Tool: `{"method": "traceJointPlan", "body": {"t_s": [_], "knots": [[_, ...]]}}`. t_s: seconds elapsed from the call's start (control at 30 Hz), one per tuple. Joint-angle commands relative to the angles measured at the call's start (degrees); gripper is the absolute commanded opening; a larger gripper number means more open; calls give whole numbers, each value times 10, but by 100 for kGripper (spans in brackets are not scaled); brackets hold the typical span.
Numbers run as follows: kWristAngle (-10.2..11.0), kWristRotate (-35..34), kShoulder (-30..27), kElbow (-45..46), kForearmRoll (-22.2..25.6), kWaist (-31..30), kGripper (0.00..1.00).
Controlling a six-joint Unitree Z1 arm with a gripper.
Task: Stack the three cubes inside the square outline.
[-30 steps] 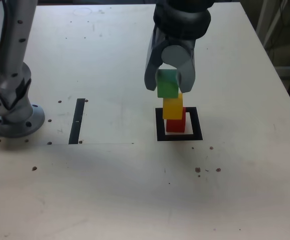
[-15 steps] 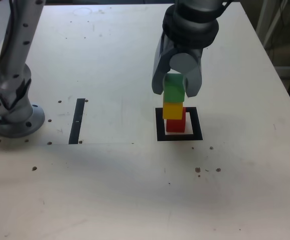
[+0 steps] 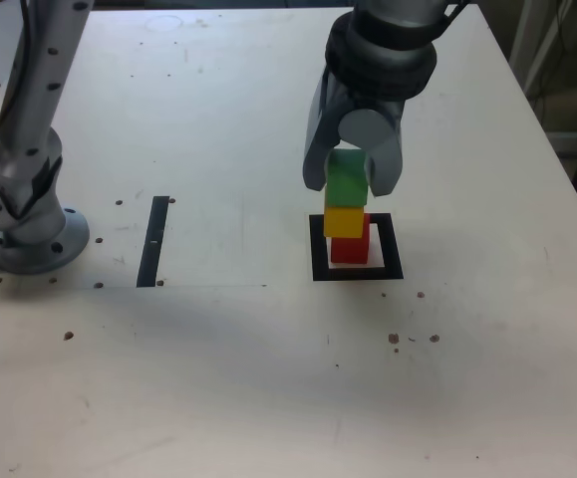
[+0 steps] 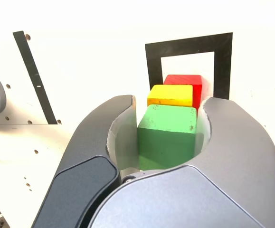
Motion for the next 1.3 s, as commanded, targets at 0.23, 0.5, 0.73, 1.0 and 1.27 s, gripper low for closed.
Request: {"method": "traceJointPlan", "body": {"t_s": [0.23, 0.5, 0.73, 1.0, 1.27], "knots": [[-2, 0, 2, 7, 7, -1, 22], [-3, -3, -1, 16, 9, 2, 36], [-1, -4, -8, 16, 7, 2, 40], [1, -5, -5, 11, 5, 2, 61], [4, -5, -2, 10, 3, 2, 100]]}}
